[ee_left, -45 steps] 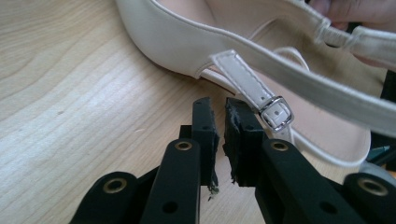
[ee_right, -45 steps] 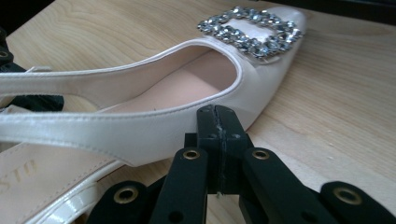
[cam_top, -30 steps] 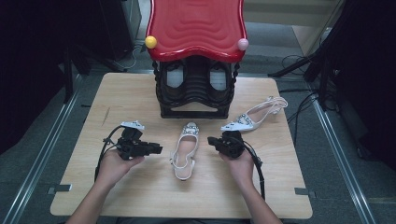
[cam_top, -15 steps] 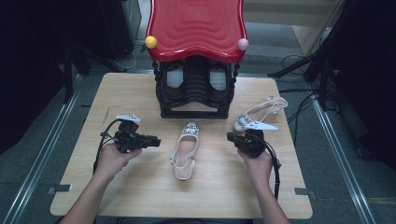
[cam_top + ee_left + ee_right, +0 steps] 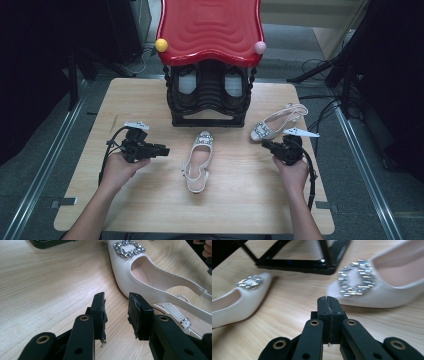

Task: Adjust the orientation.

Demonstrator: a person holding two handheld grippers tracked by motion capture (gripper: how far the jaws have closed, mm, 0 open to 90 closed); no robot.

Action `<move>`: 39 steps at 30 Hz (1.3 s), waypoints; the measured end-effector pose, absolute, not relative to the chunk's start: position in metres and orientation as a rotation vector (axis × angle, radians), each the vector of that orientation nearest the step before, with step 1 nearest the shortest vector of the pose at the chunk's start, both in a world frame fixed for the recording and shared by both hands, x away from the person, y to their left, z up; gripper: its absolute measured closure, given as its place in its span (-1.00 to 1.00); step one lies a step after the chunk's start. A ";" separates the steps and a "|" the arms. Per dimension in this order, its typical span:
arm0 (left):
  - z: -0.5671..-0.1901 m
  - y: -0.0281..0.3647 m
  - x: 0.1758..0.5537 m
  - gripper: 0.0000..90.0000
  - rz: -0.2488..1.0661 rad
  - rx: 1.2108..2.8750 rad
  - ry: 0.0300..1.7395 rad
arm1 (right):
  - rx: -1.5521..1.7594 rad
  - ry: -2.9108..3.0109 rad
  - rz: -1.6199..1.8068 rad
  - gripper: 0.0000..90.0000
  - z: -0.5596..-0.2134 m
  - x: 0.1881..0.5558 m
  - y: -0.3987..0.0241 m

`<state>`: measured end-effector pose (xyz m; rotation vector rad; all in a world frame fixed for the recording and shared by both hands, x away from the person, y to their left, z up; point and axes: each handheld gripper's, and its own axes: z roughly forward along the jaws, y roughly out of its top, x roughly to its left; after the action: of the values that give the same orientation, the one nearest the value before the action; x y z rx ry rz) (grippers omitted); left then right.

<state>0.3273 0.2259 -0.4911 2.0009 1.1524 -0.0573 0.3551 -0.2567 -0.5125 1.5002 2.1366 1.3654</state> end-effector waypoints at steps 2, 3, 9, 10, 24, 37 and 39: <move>-0.492 0.226 0.327 0.48 -0.058 2.001 1.152 | 1.532 2.137 1.349 1.00 -0.517 0.362 -0.263; -0.492 0.226 0.327 0.47 -0.056 2.004 1.151 | 1.546 2.136 1.328 1.00 -0.519 0.366 -0.266; -0.493 0.227 0.325 0.45 -0.056 2.006 1.157 | 1.559 2.137 1.265 1.00 -0.528 0.380 -0.276; -0.493 0.227 0.324 0.44 -0.051 2.004 1.164 | 1.570 2.138 1.261 1.00 -0.529 0.382 -0.277; -0.498 0.238 0.313 0.42 -0.046 1.998 1.194 | 1.588 2.153 1.250 1.00 -0.534 0.397 -0.259; -0.503 0.239 0.309 0.40 -0.071 2.011 1.197 | 1.612 2.198 1.215 1.00 -0.526 0.404 -0.256; -0.503 0.238 0.310 0.40 -0.078 2.019 1.191 | 1.629 2.192 1.231 1.00 -0.521 0.403 -0.259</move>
<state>0.3098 0.2377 -0.5033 2.0193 1.1914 -0.0781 0.4029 -0.2592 -0.5210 1.6291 2.1921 1.2312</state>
